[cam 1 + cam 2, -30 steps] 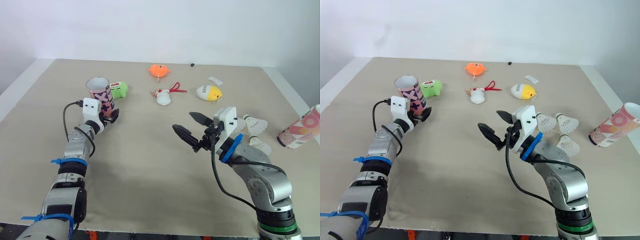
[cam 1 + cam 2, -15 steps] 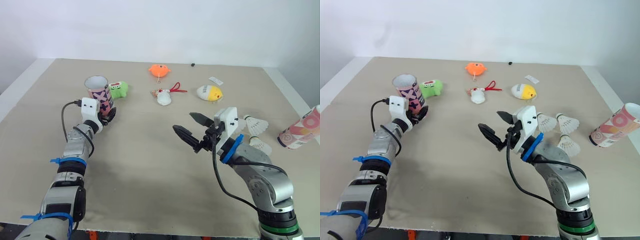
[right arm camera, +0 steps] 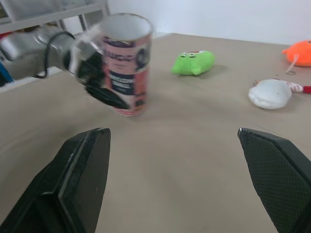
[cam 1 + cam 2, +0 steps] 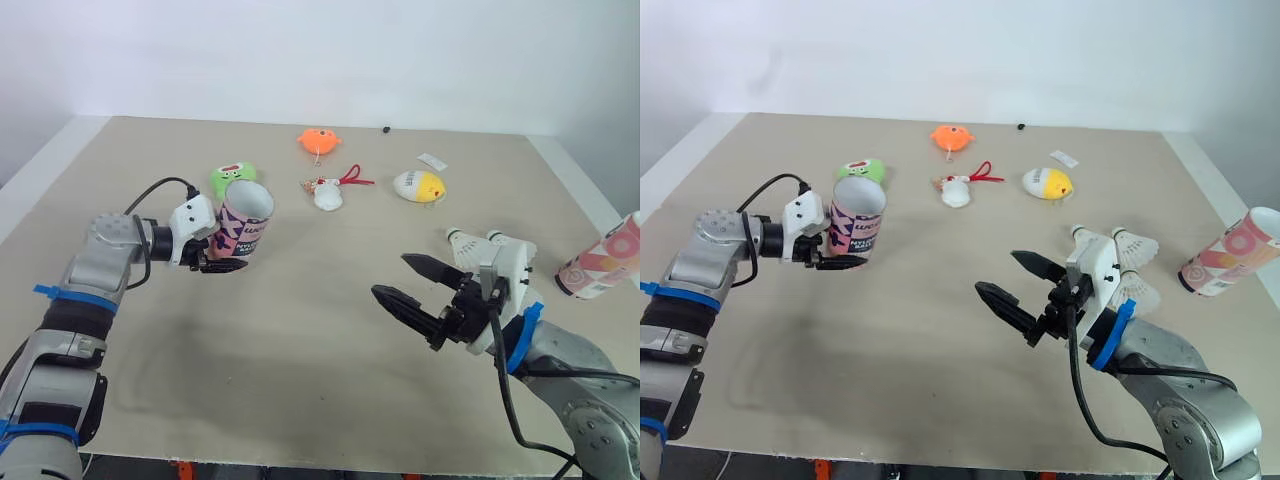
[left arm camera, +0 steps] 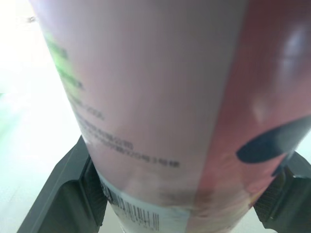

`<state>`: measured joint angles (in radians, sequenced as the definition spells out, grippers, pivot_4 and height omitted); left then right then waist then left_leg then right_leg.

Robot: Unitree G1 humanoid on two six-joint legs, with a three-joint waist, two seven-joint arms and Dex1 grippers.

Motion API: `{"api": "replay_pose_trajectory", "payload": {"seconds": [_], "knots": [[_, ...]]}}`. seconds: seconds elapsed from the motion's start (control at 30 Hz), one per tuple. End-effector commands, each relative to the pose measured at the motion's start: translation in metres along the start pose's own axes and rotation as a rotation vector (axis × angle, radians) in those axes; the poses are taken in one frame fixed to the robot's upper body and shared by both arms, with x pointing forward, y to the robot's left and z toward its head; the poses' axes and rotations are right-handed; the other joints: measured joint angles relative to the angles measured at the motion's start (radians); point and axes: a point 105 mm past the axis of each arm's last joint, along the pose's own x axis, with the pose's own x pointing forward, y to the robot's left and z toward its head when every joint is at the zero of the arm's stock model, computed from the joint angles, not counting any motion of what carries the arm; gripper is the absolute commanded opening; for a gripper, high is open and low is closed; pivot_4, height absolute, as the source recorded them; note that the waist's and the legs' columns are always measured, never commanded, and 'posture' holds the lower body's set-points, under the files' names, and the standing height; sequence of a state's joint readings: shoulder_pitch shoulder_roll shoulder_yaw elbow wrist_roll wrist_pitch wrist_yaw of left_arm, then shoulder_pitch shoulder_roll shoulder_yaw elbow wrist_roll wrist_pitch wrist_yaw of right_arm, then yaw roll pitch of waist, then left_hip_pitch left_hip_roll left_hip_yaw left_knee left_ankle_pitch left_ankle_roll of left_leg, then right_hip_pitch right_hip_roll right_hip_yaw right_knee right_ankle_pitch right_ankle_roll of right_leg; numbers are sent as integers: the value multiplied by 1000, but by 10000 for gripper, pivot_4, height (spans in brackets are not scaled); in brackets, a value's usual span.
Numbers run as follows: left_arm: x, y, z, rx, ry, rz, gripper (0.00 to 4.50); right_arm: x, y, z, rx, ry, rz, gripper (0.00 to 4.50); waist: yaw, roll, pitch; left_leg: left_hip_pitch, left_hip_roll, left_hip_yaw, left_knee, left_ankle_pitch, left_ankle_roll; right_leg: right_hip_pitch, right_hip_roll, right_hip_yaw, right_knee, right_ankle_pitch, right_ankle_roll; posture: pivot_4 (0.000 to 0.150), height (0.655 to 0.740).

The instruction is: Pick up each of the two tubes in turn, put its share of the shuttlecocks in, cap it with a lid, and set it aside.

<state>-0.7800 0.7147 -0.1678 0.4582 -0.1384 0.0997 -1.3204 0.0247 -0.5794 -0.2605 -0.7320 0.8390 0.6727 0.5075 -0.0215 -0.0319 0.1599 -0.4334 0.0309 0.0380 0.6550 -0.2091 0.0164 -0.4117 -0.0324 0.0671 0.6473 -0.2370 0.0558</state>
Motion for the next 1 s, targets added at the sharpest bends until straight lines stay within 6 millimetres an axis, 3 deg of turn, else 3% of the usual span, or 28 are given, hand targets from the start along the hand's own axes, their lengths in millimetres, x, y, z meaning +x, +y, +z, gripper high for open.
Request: {"api": "replay_pose_trajectory", "payload": {"seconds": [0.03,0.17,0.27,0.5,0.8,1.0], "knots": [[0,-24,32,133,-5,-231,34640,-4,3,-4,6,-23,-91,45000,1,0,0,0,0,-1,0,0,0,0,0,0,0,-1,0,1500,7400],[7,-51,42,176,1,-416,34640,-9,-19,-22,23,35,-311,45000,0,0,0,-1,0,0,0,0,0,-1,-2,1,0,-2,2,1500,7400],[10,-60,41,197,39,-474,34640,-7,-28,-24,10,43,-406,45000,-2,1,0,-3,0,0,1,0,0,-2,-2,2,0,-1,2,1500,7400],[14,-56,20,259,201,-507,34640,-2,-65,-26,-46,43,-615,45000,-2,1,0,-3,2,0,1,3,-3,-5,5,2,3,-1,1,1500,7400],[13,-53,21,278,241,-521,34640,-1,-102,-38,-96,95,-762,45000,-2,1,0,-5,2,1,1,3,-3,-7,5,3,4,0,1,1500,7400],[14,-66,27,219,202,-564,34640,5,-121,-51,-115,138,-803,45000,-2,2,0,-5,2,1,1,3,-3,-7,5,3,4,0,0,1500,7400]]}}
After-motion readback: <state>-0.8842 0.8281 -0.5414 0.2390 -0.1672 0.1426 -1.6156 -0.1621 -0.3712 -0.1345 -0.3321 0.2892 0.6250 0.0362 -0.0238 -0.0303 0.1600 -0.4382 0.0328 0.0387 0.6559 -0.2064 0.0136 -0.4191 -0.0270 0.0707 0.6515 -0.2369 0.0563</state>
